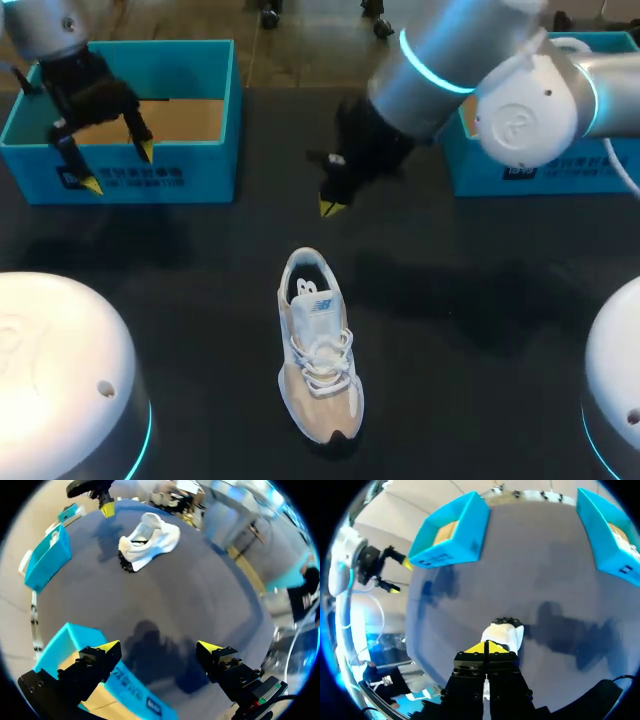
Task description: Take the shoe out of the shoebox, open the shoe tongue, remove and reinsert the insole, then place the shoe into the shoebox
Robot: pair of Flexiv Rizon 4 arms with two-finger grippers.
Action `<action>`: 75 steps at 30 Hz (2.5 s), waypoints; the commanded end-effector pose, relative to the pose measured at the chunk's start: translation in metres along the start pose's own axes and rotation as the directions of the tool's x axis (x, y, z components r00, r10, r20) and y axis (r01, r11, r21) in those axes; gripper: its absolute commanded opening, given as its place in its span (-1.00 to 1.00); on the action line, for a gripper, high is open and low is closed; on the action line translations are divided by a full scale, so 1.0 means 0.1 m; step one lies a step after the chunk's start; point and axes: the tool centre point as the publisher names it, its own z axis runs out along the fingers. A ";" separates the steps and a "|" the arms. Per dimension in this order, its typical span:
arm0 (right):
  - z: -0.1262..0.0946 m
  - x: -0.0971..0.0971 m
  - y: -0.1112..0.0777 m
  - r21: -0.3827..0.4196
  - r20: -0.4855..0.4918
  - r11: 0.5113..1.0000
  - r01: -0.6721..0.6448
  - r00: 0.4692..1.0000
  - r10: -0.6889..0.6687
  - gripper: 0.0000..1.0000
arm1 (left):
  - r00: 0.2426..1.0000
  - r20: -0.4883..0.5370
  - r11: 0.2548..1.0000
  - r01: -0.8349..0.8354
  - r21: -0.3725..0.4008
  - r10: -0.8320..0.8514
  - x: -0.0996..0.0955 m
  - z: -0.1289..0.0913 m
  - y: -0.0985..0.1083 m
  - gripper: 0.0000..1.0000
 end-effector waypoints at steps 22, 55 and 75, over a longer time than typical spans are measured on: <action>0.34 0.05 -0.48 -0.055 0.331 0.998 0.031 0.943 -0.011 -1.00 | 0.983 0.015 0.980 -0.184 0.081 0.183 -0.07 -0.39 0.40 1.00; 0.91 -0.06 -0.62 -0.121 0.349 0.992 0.034 0.937 0.010 -1.00 | 0.919 0.056 0.920 -0.391 0.019 0.389 0.13 -0.46 0.41 1.00; 1.24 -0.31 -0.49 -0.134 0.465 0.991 -0.004 0.883 0.066 -1.00 | 0.919 0.056 0.920 -0.391 0.019 0.389 0.13 -0.46 0.41 1.00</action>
